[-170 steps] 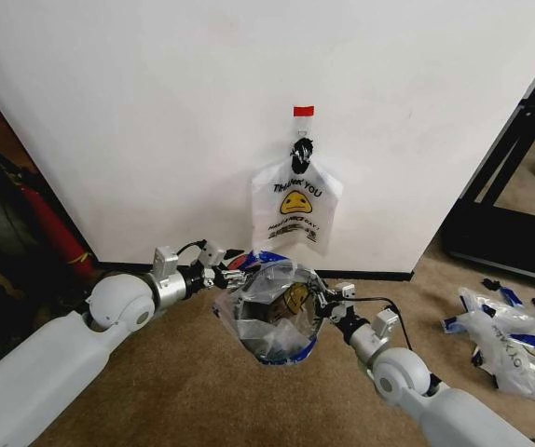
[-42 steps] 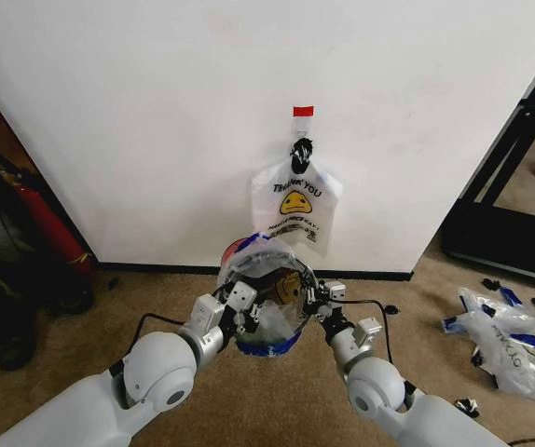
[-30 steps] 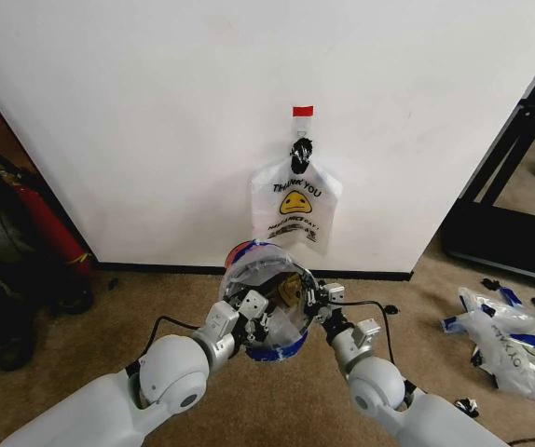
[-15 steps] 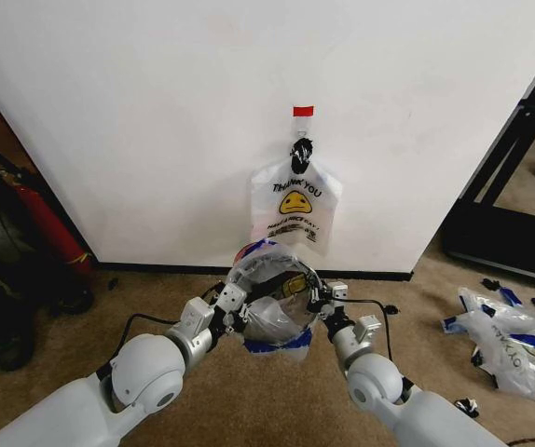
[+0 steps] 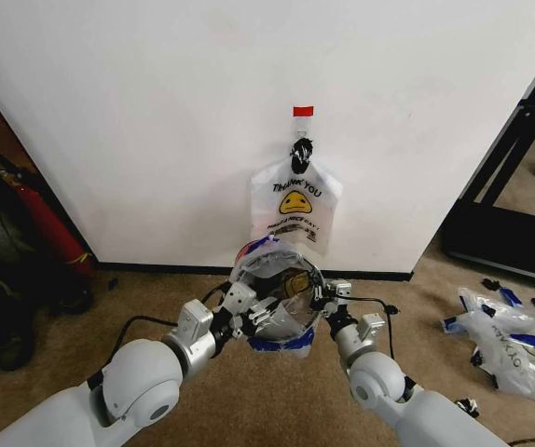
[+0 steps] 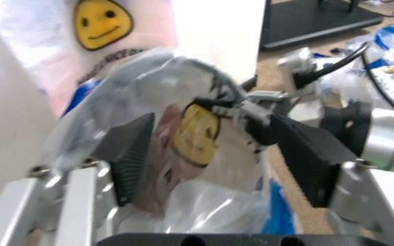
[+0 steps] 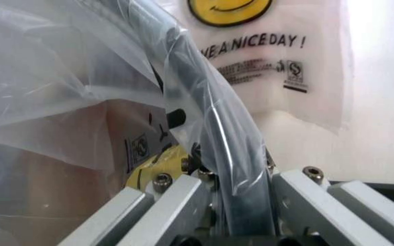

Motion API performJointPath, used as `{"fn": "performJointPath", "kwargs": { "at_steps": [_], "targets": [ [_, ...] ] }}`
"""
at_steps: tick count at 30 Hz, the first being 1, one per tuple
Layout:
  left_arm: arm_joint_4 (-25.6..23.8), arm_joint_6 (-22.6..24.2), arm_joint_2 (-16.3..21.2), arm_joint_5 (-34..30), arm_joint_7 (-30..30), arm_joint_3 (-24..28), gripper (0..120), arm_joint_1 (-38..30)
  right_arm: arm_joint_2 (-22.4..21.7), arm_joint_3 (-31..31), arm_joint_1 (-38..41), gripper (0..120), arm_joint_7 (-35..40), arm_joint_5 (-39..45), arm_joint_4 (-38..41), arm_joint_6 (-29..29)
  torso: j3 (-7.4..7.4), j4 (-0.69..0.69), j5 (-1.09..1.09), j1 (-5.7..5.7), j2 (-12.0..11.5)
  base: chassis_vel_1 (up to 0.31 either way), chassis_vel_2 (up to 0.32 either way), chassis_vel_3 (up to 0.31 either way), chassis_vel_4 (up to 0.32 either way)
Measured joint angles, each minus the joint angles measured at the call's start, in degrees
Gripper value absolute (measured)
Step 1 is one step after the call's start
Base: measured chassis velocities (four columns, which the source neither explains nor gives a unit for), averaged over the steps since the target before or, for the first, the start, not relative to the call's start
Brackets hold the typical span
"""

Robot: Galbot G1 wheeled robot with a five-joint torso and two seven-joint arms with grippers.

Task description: Pick up the garbage bag from the wall and place it over the trash bin.

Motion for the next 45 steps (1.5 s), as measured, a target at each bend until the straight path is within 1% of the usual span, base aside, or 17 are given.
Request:
{"fn": "performJointPath", "kwargs": {
  "at_steps": [1, 4, 5, 6, 11, 13, 17, 19, 21, 23, 29, 36, 39, 41, 42, 43, 45],
  "targets": [
    [0.7, 0.5, -0.8, 0.0, -0.1, 1.2, 75, -0.8, 0.1, -0.3, 0.1, 0, -0.3, -0.5, -0.4, 0.1, 0.0, 0.0, 0.0, 0.0, 0.0, 0.0, 0.0, 0.0, 0.0],
    [5.2, 2.4, -3.8, -0.4, -0.4, 4.3, 64, -2.8, 0.4, -0.9, 0.6, 0, -0.7, -1.0, -1.0, 0.4, 0.0, 0.0, 0.0, 0.0, 0.0, 0.0, 0.0, 0.0, 0.0],
    [5.2, 2.4, -3.8, -0.4, -0.4, 4.3, 64, -2.8, 0.4, -0.9, 0.6, 0, -0.7, -1.0, -1.0, 0.4, 0.0, 0.0, 0.0, 0.0, 0.0, 0.0, 0.0, 0.0, 0.0],
    [6.7, 3.0, -4.7, -0.8, -0.7, 5.1, 61, -3.3, 0.4, -1.0, 0.7, 0, -1.0, -1.2, -1.2, 0.6, 0.01, 0.0, 0.0, 0.0, 0.0, 0.0, 0.0, 0.0, 0.0],
    [12.2, 4.3, -7.3, -1.1, -2.1, 8.3, 41, -5.8, 0.4, -1.0, 1.0, 0, -3.0, -2.3, -2.2, 1.7, 0.01, 0.0, 0.0, 0.0, 0.0, 0.0, 0.0, 0.0, 0.0],
    [12.9, 4.4, -7.5, -1.1, -2.4, 8.8, 37, -6.3, 0.3, -1.0, 1.0, 0, -3.2, -2.4, -2.3, 1.8, 0.01, 0.0, 0.0, 0.0, 0.0, 0.0, 0.0, 0.0, 0.0],
    [15.9, 5.5, -7.6, -1.1, -3.7, 12.1, 19, -9.9, 0.2, -0.9, 0.9, 0, -4.8, -4.4, -3.3, 2.7, 0.01, 0.0, 0.0, 0.0, 0.0, 0.0, 0.0, 0.0, 0.0],
    [16.3, 5.7, -7.6, -1.5, -4.4, 13.0, 12, -11.1, 0.3, -0.9, 0.9, 0, -5.3, -5.8, -3.8, 3.1, 0.01, 0.0, 0.0, 0.0, 0.0, 0.0, 0.0, 0.0, 0.0],
    [16.3, 5.8, -7.6, -1.6, -4.6, 13.1, 11, -11.3, 0.3, -0.9, 0.9, 0, -5.4, -6.2, -4.0, 3.2, 0.01, 0.0, 0.0, 0.0, 0.0, 0.0, 0.0, 0.0, 0.0],
    [16.0, 7.0, -7.2, -2.6, -5.2, 13.4, 0, -12.3, 0.5, -0.9, 0.7, 0, -6.0, -7.6, -4.8, 3.7, 0.01, 0.0, 0.0, 0.0, 0.0, 0.0, 0.0, 0.0, 0.0],
    [16.7, 7.2, -6.9, -2.3, -5.2, 14.5, 0, -12.9, 0.9, -0.9, 0.6, 0, -6.3, -7.7, -4.8, 3.8, 0.01, 0.0, 0.0, 0.0, 0.0, 0.0, 0.0, 0.0, 0.0],
    [18.2, 7.4, -8.0, -0.7, -6.1, 16.7, 0, -13.2, 1.3, -1.1, 1.0, 0, -6.2, -7.6, -5.1, 4.0, 0.01, 0.01, 0.0, 0.0, 0.0, 0.0, 0.0, 0.0, 0.0],
    [20.1, 7.1, -9.4, 1.6, -6.5, 17.5, 0, -13.4, 1.4, -1.3, 1.1, 0, -6.1, -7.5, -4.9, 4.1, 0.01, 0.0, -0.01, 0.0, 0.0, 0.0, 0.0, 0.0, 0.0],
    [22.5, 6.7, -11.3, 3.5, -6.9, 18.1, 0, -13.5, 1.6, -1.4, 1.1, 0, -6.0, -7.4, -4.4, 4.2, 0.01, 0.0, -0.01, 0.0, 0.0, 0.0, 0.0, 0.0, 0.0],
    [22.5, 6.7, -11.3, 3.5, -6.9, 18.1, 0, -13.5, 1.6, -1.4, 1.1, 0, -6.0, -7.4, -4.4, 4.2, 0.01, 0.0, -0.01, 0.0, 0.0, 0.0, 0.0, 0.0, 0.0],
    [24.6, 6.5, -13.5, 4.8, -7.5, 18.4, 0, -13.8, 1.9, -1.5, 1.0, 0, -5.9, -7.3, -4.2, 4.4, 0.01, 0.0, -0.01, 0.0, 0.0, 0.0, 0.0, 0.0, 0.0],
    [26.5, 6.4, -15.2, 6.2, -7.9, 18.8, 0, -14.4, 2.0, -1.6, 1.0, 0, -5.8, -7.3, -4.1, 4.5, 0.0, 0.0, 0.0, 0.0, 0.0, 0.0, 0.0, 0.0, 0.0]
  ]
}}
